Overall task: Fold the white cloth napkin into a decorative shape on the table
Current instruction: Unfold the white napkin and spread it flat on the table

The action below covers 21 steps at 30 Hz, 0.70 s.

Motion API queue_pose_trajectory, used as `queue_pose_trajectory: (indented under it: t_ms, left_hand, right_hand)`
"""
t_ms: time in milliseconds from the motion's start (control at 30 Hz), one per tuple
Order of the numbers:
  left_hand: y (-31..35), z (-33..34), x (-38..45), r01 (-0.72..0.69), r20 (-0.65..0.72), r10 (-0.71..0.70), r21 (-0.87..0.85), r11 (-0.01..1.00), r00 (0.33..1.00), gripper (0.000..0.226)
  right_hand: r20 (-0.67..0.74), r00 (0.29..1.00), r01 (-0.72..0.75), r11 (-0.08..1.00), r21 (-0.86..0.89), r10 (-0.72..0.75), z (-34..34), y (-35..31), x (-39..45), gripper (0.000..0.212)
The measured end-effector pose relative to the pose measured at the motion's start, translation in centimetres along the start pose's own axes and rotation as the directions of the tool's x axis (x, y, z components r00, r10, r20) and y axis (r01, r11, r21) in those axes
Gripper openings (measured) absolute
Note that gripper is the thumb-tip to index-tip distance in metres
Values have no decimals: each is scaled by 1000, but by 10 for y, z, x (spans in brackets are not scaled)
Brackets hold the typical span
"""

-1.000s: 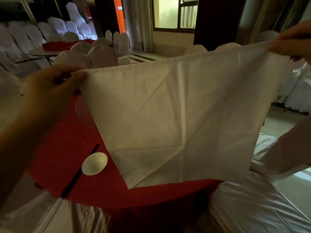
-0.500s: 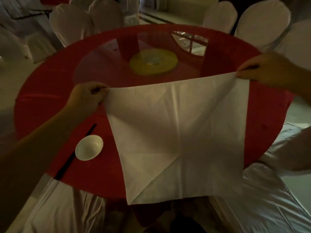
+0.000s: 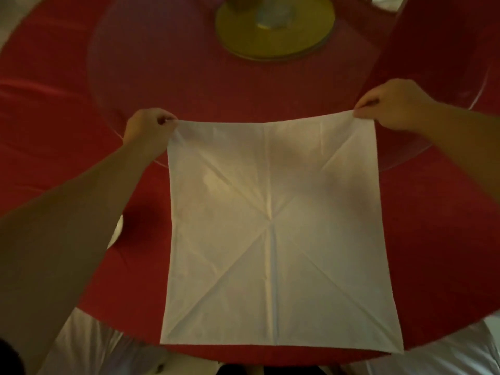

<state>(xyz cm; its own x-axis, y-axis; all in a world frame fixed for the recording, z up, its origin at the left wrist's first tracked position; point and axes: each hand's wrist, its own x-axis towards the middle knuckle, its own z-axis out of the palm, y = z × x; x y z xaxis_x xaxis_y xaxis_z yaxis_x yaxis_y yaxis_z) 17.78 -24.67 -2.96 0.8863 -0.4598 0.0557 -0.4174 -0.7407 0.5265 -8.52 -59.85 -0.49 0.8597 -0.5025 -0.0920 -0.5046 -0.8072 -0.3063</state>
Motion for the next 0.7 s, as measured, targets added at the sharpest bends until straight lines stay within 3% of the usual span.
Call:
queue_pose_trajectory:
  t_ms: [200, 367, 500, 700]
  left_hand:
    - [-2, 28, 5, 144, -120, -133, 87, 986, 984, 43]
    - [14, 36, -43, 10, -175, 13, 128, 992, 985, 49]
    - [29, 56, -114, -145, -78, 153, 108, 984, 985, 48]
    - [33, 105, -241, -333, 294, 288, 115, 936, 911, 51]
  right_hand:
    - [-197, 977, -84, 996, -32, 76, 34, 12, 30, 41]
    - [-353, 926, -131, 991, 28, 132, 51, 5, 7, 40]
    - [-420, 904, -1, 984, 177, 76, 73, -39, -44, 34]
    - [-188, 980, 131, 907, 399, -59, 155, -146, -172, 32]
